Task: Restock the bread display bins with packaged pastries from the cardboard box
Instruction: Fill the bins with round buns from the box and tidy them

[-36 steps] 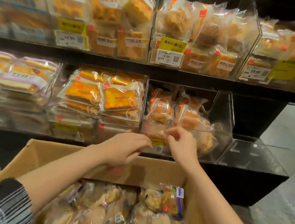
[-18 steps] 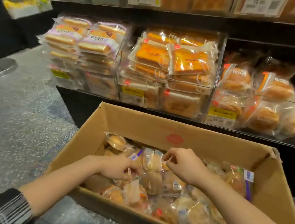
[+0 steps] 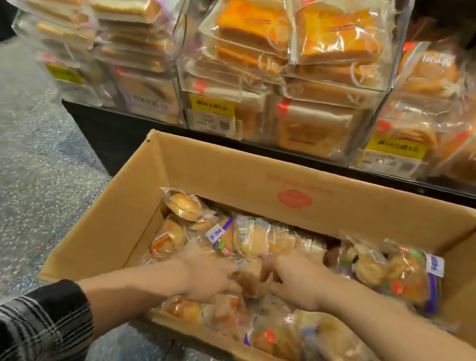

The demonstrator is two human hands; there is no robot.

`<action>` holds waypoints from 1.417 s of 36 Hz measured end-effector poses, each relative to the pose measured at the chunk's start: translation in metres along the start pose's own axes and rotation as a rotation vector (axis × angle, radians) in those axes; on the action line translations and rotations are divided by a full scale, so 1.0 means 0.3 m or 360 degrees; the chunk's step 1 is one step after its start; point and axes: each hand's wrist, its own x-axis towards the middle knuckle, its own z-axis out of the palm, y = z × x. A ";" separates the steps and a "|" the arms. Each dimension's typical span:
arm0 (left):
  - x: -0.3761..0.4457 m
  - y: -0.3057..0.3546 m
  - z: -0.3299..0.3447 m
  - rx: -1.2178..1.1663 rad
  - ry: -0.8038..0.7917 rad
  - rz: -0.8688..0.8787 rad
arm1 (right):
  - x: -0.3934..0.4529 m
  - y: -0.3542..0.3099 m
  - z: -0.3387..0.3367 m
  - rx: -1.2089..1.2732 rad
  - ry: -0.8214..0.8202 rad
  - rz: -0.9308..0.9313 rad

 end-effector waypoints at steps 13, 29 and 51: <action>0.121 -0.039 0.123 0.0118 0.0167 0.0170 | 0.050 0.052 0.027 0.0149 -0.0208 0.0049; 0.087 -0.158 0.040 -0.1694 0.1175 -0.0228 | 0.044 0.058 0.020 0.0800 0.0196 0.0485; 0.094 -0.183 0.087 -0.1464 -0.0269 -0.0194 | 0.065 0.035 0.061 0.1102 0.0270 0.0727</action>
